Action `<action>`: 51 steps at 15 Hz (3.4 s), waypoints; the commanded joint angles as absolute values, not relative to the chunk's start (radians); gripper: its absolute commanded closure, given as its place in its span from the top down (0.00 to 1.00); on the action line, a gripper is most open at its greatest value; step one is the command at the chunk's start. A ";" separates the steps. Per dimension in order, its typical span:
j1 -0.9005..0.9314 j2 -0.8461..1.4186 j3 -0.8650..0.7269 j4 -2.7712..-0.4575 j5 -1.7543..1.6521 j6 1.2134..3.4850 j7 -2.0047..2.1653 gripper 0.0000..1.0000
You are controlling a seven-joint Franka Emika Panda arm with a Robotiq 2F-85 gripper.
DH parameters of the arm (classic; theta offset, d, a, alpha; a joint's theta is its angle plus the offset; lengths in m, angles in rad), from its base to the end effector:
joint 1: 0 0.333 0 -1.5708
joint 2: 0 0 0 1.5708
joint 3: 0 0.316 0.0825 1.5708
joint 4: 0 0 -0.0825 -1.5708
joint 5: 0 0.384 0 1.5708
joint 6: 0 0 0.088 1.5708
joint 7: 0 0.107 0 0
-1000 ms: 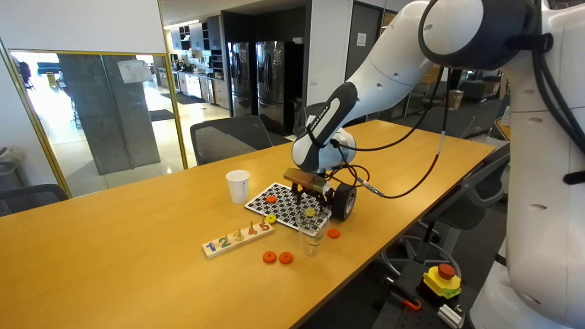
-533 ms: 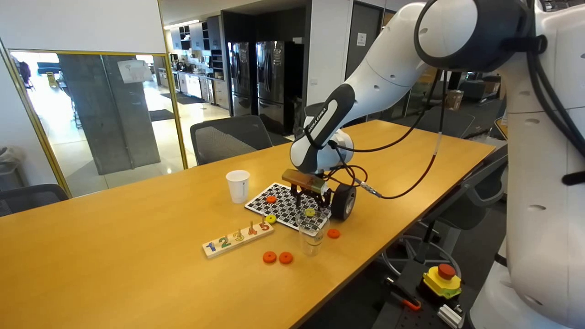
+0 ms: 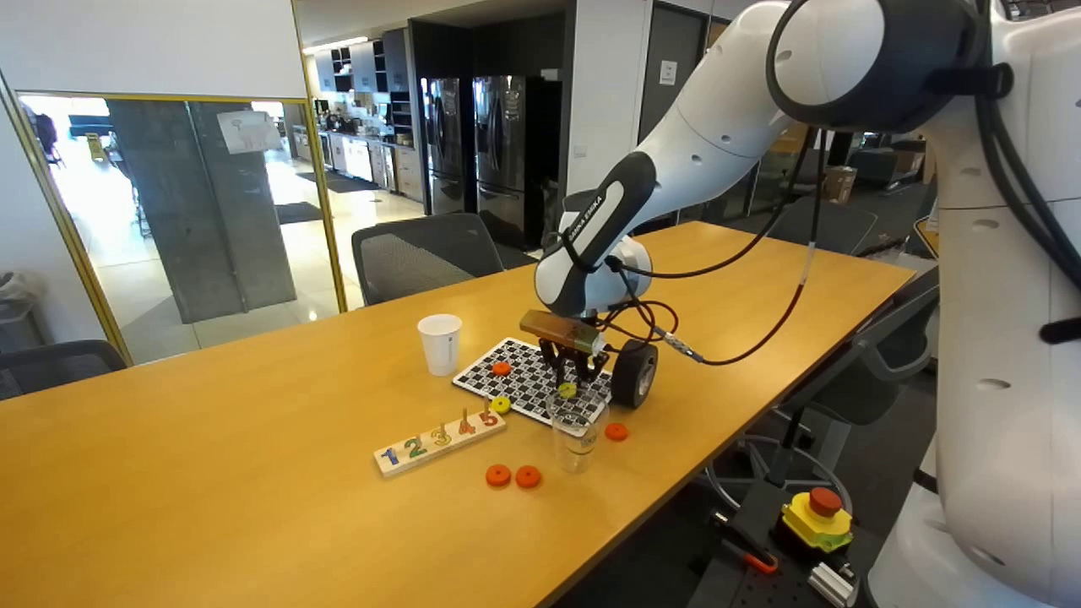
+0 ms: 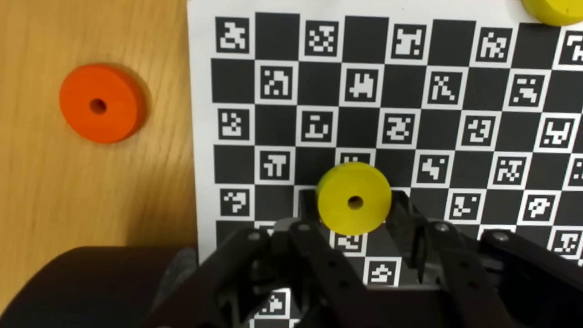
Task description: Put the yellow coins in the transparent cup and the orange coins in the white cup
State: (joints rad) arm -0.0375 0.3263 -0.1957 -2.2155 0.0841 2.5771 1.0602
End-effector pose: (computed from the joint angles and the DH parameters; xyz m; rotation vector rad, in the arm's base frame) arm 0.5411 -0.1305 0.2351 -2.4475 1.9633 -0.0721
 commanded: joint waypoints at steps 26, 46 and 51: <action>-0.015 -0.240 -0.023 -2.570 0.106 2.382 0.655 0.17; -0.104 -0.333 -0.010 -2.624 0.103 2.383 0.715 1.00; -0.197 -0.353 0.019 -2.671 0.033 2.433 0.949 1.00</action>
